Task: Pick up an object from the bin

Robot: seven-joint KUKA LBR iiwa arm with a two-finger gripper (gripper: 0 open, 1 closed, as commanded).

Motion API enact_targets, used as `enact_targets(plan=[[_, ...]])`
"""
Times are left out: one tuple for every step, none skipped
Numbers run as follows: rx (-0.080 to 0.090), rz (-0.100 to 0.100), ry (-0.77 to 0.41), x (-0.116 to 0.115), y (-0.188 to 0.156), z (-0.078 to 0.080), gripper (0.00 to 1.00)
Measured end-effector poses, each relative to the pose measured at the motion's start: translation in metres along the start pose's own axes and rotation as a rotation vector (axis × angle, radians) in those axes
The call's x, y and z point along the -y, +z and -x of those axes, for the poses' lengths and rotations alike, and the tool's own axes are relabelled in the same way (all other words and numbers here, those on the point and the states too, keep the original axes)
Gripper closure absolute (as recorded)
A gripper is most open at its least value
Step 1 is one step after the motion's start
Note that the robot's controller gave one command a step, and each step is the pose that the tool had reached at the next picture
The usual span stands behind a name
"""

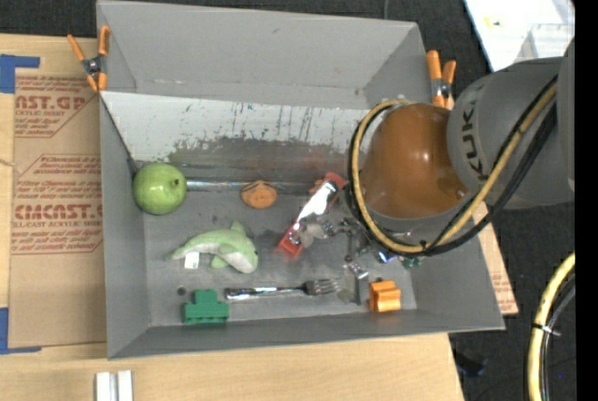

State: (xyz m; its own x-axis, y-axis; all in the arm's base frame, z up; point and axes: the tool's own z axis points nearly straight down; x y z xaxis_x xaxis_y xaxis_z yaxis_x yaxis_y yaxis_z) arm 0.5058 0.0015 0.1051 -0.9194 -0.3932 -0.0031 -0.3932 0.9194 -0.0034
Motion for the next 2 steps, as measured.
enact_targets(plan=[[0.000,0.002,-0.102,-0.021,-0.023,0.013,0.00],[-0.002,0.001,0.248,-0.024,-0.093,0.042,0.00]])
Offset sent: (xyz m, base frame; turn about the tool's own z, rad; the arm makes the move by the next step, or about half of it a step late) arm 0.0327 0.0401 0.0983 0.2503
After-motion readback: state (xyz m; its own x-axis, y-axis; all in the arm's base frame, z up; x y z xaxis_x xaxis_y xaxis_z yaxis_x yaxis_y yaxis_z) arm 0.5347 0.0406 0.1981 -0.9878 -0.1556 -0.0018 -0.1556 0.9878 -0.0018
